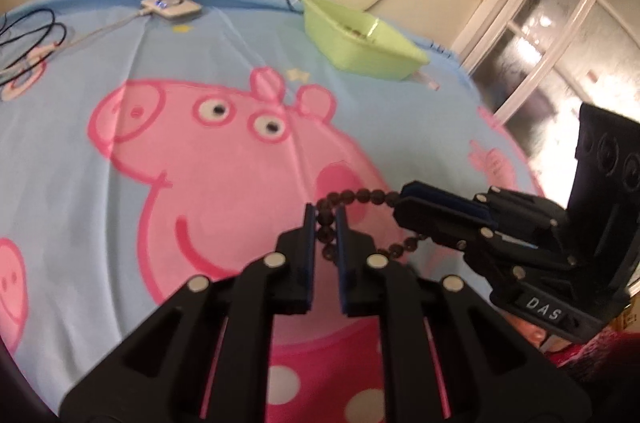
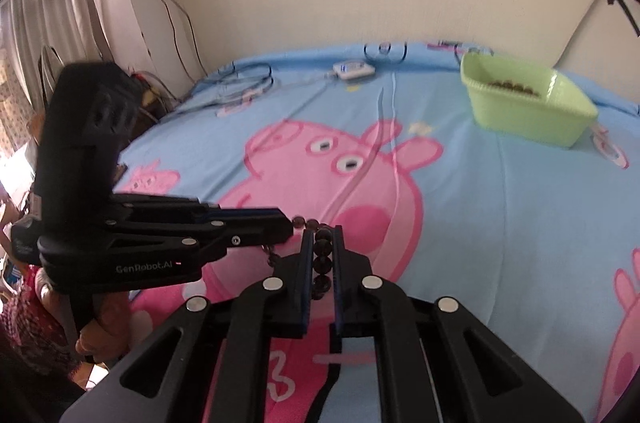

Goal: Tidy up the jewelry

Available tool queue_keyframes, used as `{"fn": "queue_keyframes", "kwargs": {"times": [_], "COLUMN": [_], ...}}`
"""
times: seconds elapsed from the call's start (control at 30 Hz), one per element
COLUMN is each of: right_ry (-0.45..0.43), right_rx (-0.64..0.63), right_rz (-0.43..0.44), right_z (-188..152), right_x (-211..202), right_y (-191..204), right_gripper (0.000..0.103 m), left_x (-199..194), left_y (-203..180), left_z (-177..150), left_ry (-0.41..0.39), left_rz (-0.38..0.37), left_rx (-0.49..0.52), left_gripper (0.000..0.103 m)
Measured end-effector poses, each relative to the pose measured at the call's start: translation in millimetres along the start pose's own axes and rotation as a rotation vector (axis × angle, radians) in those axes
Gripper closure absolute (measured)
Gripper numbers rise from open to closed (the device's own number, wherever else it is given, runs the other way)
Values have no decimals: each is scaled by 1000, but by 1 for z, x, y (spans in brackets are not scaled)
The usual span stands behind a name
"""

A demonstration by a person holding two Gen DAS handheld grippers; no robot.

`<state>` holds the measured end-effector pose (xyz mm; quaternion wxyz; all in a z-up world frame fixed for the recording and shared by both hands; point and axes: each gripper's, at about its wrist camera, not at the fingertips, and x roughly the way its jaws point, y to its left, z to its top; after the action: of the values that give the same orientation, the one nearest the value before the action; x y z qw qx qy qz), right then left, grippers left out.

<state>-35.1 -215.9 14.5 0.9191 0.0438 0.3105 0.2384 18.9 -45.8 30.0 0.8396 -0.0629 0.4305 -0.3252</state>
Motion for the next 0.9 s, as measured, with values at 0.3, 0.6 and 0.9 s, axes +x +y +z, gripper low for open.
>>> {"fn": "queue_keyframes", "kwargs": {"times": [0.3,0.6,0.9], "right_ry": [-119,-226,-234], "right_rx": [31,95,260], "right_rz": [-20,-121,-220], "right_z": [44,118,150], "right_x": [-19,-14,41], "right_y": [-37,-130,-228], "right_gripper": [103,103,103], "left_x": [9,68,155], "left_y": [-41,-81,-59], "left_z": [77,185,233], "left_ry": [-64,-113,-111], "left_rz": [-23,-18,181], "left_rx": [135,230,142], "left_gripper": [94,94,72]}}
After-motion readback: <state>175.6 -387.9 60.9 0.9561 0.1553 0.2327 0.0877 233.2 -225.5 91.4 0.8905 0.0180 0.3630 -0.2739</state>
